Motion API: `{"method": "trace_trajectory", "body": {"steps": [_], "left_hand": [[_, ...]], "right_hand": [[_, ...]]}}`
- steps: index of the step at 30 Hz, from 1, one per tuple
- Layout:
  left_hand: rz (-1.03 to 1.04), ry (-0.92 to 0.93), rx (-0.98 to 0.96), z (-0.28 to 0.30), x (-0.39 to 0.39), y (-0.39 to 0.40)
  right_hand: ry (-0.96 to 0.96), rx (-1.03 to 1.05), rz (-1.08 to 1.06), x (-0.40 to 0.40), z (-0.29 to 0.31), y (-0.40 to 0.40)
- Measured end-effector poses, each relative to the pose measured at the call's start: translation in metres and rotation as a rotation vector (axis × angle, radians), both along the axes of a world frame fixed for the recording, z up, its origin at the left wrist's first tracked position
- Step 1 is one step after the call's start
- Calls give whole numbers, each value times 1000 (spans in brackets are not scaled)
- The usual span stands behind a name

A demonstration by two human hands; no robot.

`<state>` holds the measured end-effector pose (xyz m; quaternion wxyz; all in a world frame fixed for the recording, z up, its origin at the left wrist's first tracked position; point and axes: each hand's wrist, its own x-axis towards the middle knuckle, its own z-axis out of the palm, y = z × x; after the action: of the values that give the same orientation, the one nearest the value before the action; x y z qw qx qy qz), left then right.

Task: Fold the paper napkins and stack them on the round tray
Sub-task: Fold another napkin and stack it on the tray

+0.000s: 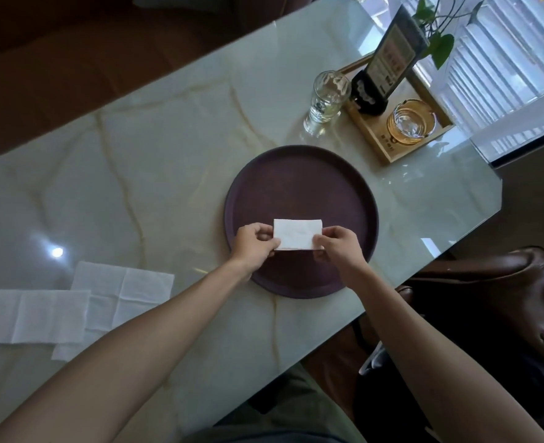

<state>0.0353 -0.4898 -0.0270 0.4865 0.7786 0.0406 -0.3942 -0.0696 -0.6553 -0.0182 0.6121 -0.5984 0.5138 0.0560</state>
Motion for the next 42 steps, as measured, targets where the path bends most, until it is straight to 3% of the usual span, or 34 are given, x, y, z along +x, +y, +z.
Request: {"method": "trace_trajectory", "body": {"steps": [15,24,33,37,42], "left_hand": [[-53,-91,211,-20,1,-24],[39,-78,196,-30,0,-24],[-64,-177,216,-29,-2,-22],[-70,-134,194,-28,-1,-20],[-305,-339,241,-24,3,-18]], "right_hand": [[155,-271,216,9,-29,-17],[304,-383,259,4,-26,-19],[324,-404,260,7,-22,-14],[329,-413,276,5,-19,-16],[212,-660,526,6,-12,-16]]}}
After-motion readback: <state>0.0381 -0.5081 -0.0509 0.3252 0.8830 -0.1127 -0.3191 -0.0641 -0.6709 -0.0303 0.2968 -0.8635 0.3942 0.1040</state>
